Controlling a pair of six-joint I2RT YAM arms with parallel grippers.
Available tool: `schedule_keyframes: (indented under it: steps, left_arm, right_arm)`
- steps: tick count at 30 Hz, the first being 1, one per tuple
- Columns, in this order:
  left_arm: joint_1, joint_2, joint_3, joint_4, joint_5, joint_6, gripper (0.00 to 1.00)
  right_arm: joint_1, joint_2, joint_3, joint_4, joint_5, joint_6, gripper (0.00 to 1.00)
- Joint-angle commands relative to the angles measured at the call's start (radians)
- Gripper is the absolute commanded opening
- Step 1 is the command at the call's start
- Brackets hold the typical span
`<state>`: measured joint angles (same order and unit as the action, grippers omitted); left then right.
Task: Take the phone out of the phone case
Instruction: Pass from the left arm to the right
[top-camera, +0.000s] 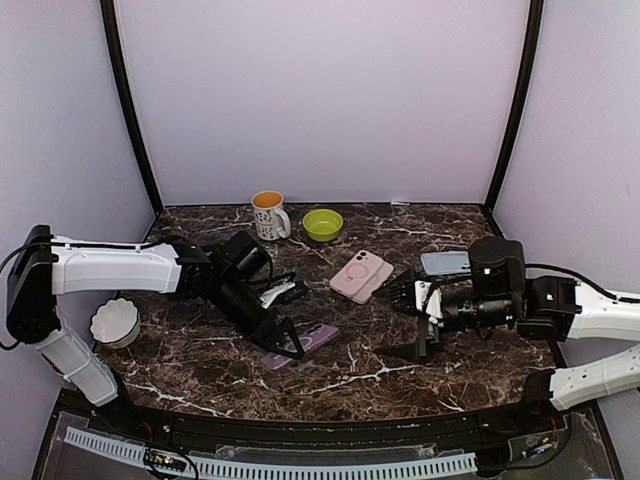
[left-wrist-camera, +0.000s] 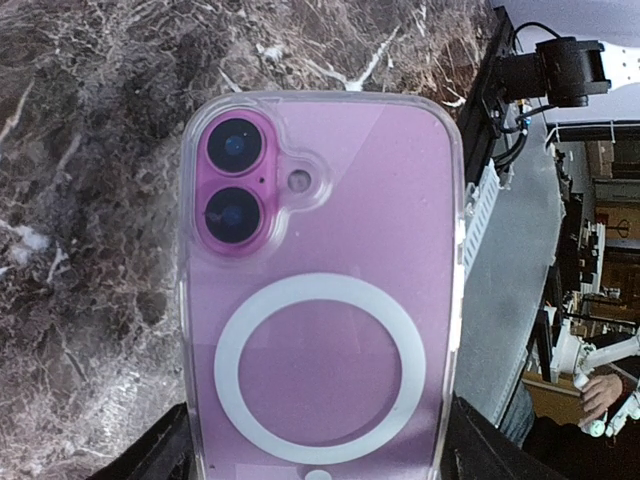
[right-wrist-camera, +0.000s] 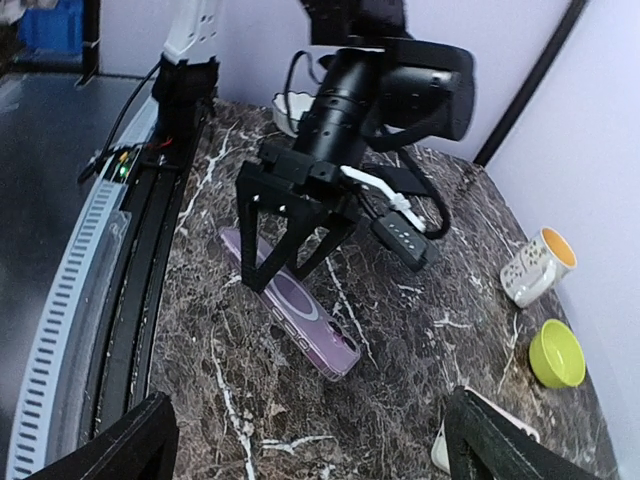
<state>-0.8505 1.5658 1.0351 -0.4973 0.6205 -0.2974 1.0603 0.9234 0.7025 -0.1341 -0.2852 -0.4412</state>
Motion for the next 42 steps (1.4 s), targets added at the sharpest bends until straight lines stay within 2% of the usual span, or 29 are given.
schedule_keyframes:
  steps: [1, 7, 15, 23, 29, 34, 38, 42]
  left_arm:
    - [0.002, -0.068, -0.02, 0.03, 0.147, 0.015, 0.56]
    - [0.004, -0.08, -0.037, 0.055, 0.203, 0.006, 0.56]
    - [0.001, -0.084, -0.048, 0.071, 0.258, 0.006, 0.53]
    - [-0.006, -0.093, -0.055, 0.093, 0.313, 0.011, 0.52]
    - [-0.015, -0.093, -0.048, 0.097, 0.338, 0.02, 0.52]
    - [-0.025, -0.094, -0.048, 0.097, 0.346, 0.033, 0.51]
    - [-0.032, -0.094, -0.051, 0.099, 0.348, 0.039, 0.51]
    - [-0.035, -0.097, -0.052, 0.105, 0.351, 0.043, 0.51]
  right_arm:
    - [0.067, 0.061, 0.013, -0.006, 0.047, -0.227, 0.93]
    - [0.104, 0.158, 0.03, 0.026, 0.089, -0.32, 0.9]
    - [0.109, 0.228, 0.039, 0.11, 0.168, -0.349, 0.87]
    - [0.112, 0.269, 0.041, 0.178, 0.139, -0.398, 0.77]
    - [0.112, 0.315, 0.064, 0.169, 0.095, -0.433, 0.64]
    - [0.111, 0.347, 0.073, 0.164, 0.089, -0.454, 0.57]
    - [0.111, 0.36, 0.077, 0.162, 0.075, -0.451, 0.43]
    - [0.112, 0.361, 0.073, 0.174, 0.053, -0.439, 0.36]
